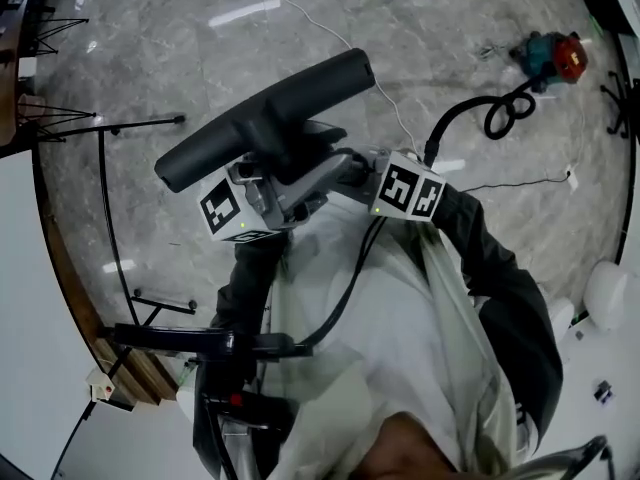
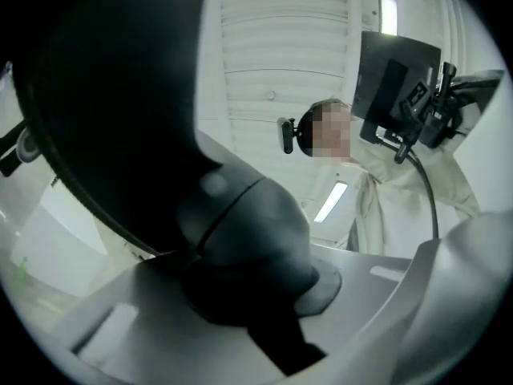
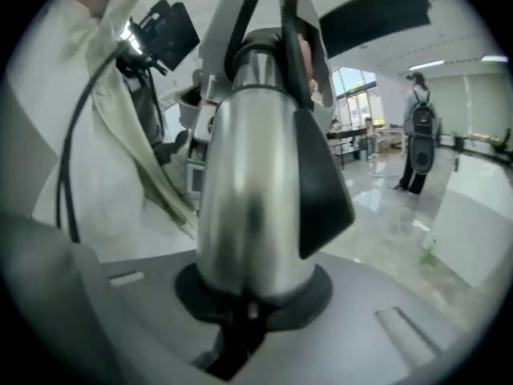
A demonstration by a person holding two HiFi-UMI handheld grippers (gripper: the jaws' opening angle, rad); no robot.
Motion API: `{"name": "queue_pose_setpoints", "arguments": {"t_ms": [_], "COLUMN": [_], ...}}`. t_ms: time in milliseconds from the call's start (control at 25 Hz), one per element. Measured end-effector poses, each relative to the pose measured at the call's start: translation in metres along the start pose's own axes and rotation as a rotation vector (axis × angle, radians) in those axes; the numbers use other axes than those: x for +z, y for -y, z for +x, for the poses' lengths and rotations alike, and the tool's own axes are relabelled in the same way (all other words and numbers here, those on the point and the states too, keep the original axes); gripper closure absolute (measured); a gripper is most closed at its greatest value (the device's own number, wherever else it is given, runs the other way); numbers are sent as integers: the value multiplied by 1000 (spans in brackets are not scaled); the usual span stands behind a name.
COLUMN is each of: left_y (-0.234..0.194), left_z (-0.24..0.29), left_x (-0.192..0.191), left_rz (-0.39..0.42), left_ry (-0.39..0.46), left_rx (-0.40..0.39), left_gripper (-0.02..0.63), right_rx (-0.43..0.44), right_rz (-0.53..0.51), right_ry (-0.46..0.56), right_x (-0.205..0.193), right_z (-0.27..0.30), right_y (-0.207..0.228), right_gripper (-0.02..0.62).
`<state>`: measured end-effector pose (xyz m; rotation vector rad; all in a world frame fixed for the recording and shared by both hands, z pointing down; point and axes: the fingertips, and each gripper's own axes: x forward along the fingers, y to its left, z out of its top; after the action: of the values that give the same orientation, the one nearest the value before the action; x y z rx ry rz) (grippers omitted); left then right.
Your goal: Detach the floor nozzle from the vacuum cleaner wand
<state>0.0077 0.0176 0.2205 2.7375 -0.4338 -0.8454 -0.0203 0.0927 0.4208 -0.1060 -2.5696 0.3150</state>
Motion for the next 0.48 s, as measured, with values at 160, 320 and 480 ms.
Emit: {"name": "queue_pose_setpoints", "arguments": {"t_ms": [160,320,480], "left_y": [-43,-76,-43], "left_z": [-13,-43,-28], "left_x": [-2,4,10], "left_rz": [9,-23,12], "left_ry": [-36,-7,11], "left_rx": [363,701,450], "left_gripper": [534,532,532], "right_rx": [-423,-575,-404], "right_rz": [16,-9,-54], "right_ry": [-33,-121,-106], "right_x": [-4,-5,-1], "right_z": [4,6,6], "right_y": [44,62,41], "right_gripper": [551,551,551]}}
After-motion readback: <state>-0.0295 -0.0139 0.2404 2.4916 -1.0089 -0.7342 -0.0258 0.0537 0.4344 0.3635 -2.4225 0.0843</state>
